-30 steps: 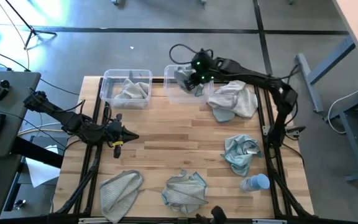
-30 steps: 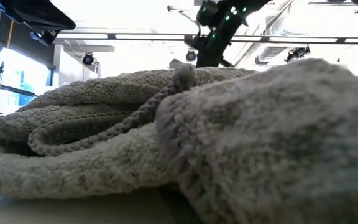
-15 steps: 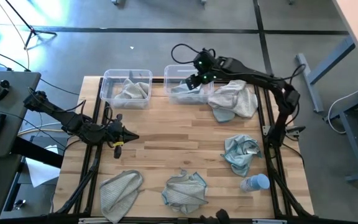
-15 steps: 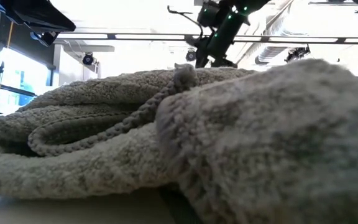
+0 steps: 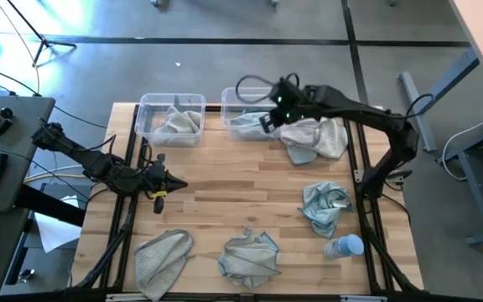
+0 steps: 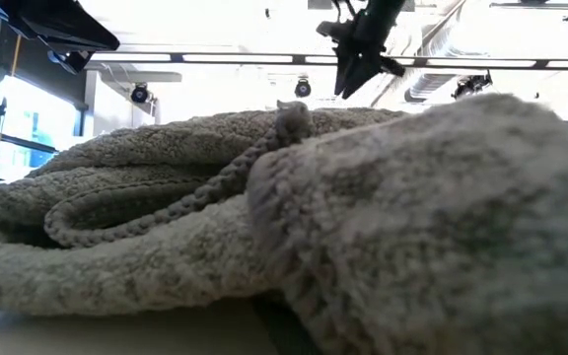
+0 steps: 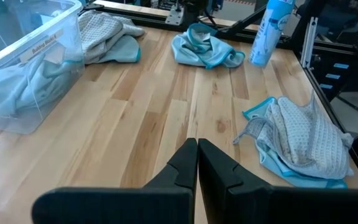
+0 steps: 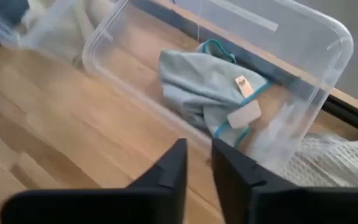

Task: Sort microfiber towel by color & place in baskets
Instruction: Put the bottom center gray towel into the left transparent bin

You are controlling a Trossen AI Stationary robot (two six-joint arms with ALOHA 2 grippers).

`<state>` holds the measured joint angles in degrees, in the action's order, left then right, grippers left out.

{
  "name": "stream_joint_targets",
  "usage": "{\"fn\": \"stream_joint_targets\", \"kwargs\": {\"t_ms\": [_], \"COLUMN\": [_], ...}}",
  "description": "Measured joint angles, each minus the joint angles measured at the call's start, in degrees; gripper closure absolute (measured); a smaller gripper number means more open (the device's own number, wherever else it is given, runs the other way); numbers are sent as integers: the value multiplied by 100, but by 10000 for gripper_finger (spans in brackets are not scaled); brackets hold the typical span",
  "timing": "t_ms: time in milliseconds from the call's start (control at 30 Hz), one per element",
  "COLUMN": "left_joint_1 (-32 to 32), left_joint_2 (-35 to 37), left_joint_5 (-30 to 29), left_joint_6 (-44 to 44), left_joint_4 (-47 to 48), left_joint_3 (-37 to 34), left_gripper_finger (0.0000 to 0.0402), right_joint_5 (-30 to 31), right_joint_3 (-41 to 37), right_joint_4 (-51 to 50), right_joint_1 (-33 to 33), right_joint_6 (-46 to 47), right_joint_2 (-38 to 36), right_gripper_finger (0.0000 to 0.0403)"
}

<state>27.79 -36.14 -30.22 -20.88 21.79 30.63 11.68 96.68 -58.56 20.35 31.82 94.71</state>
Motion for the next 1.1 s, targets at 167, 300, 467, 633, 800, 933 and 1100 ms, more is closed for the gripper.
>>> {"fn": "stream_joint_targets", "kwargs": {"t_ms": [167, 300, 467, 633, 800, 933, 1100], "left_joint_1": [0, -2, 0, 0, 0, -2, 0], "left_joint_2": [0, 0, -2, -2, -2, 0, -111], "left_joint_5": [0, 1, 2, 2, -70, -394, -484], "left_joint_6": [-4, -2, -5, -569, -592, -611, -892], "left_joint_4": [-78, -159, -210, -199, -206, -252, -410], "left_joint_3": [0, 0, 0, 0, 0, 0, 50], "left_gripper_finger": [401, 401, 401, 389, 337, 297, 285], "right_joint_5": [234, 164, 475, 714, 699, 165, -328], "right_joint_3": [0, 0, 0, -109, -721, -1573, -2625], "right_joint_4": [-517, -1070, -1288, -1200, -930, -91, 1091], "right_joint_1": [-854, -1479, -2242, -2790, -3167, -3280, -3279], "right_joint_6": [256, 762, 1325, 1850, 2250, 2202, 1954], "right_joint_2": [-32, -32, -32, -38, -40, -63, -274], "right_gripper_finger": [397, 392, 401, 402, 402, 403, 403]}}
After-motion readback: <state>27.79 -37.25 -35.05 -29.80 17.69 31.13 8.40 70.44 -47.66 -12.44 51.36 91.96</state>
